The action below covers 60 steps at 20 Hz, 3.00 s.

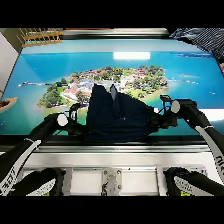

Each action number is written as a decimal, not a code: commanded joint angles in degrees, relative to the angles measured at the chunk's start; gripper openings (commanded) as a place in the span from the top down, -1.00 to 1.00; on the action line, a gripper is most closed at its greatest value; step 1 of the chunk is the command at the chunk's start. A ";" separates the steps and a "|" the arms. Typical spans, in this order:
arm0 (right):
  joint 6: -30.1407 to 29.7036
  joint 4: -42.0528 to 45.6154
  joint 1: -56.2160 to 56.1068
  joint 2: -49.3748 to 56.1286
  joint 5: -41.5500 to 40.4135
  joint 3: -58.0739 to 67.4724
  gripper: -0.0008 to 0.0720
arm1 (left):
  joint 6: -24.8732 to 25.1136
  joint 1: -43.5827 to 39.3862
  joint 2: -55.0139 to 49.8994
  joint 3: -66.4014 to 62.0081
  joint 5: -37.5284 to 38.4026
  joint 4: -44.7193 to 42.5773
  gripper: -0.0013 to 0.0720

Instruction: Fold the clothes and pants, and hang the long-sleeved shirts on hangers.

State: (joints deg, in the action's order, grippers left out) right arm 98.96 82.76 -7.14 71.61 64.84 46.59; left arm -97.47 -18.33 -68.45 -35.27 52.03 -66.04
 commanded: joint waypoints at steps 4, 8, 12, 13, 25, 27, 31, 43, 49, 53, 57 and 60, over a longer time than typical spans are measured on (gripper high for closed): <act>-0.31 -1.92 -1.01 -0.07 -1.99 -2.45 0.57 | 0.04 -0.87 -2.75 -2.91 1.40 0.04 0.93; -9.49 -8.63 2.05 -4.02 4.94 2.56 -0.71 | 1.66 0.20 4.55 -9.25 5.22 -0.48 -0.73; -12.07 -8.74 13.86 -11.17 8.26 4.20 -0.72 | 1.64 3.19 12.11 -14.82 10.29 -0.44 -0.72; -12.41 -9.79 17.57 -11.58 8.17 3.48 -0.72 | 1.55 3.37 13.44 -15.17 10.12 -0.39 -0.72; -39.56 -52.72 25.09 -0.66 -12.50 -20.00 -1.00 | -0.11 -8.37 8.37 -11.87 -0.57 0.22 0.93; -42.75 -59.10 22.69 1.99 -14.05 -20.00 -1.00 | -1.27 -9.09 6.97 -11.87 -0.92 0.26 0.93; -43.71 -64.00 16.90 3.85 -18.53 -19.96 -0.51 | -2.05 -9.09 5.09 -11.87 -1.29 0.26 0.93; -22.27 -24.04 15.61 -4.98 0.37 3.23 0.87 | -1.18 -11.15 -9.75 -18.62 -7.37 7.30 0.93; -13.73 -15.23 11.30 -5.86 15.45 24.46 0.87 | -0.92 -18.67 -25.49 -34.49 -9.66 7.34 0.93; -11.08 -11.21 3.91 -5.86 18.25 30.18 0.87 | -0.92 -22.93 -34.97 -44.39 -7.91 7.80 0.93; -10.82 -10.60 -1.31 -5.81 18.12 31.56 0.87 | -0.92 -25.57 -41.48 -52.78 -4.31 7.78 0.93; -10.86 -8.94 -3.17 -5.75 18.12 31.56 0.87 | -0.92 -25.38 -42.58 -55.01 -2.91 7.52 0.93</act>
State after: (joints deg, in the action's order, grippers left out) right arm 87.64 71.90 -7.94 65.82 82.48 77.47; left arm -98.32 -43.24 -108.90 -87.11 47.29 -58.39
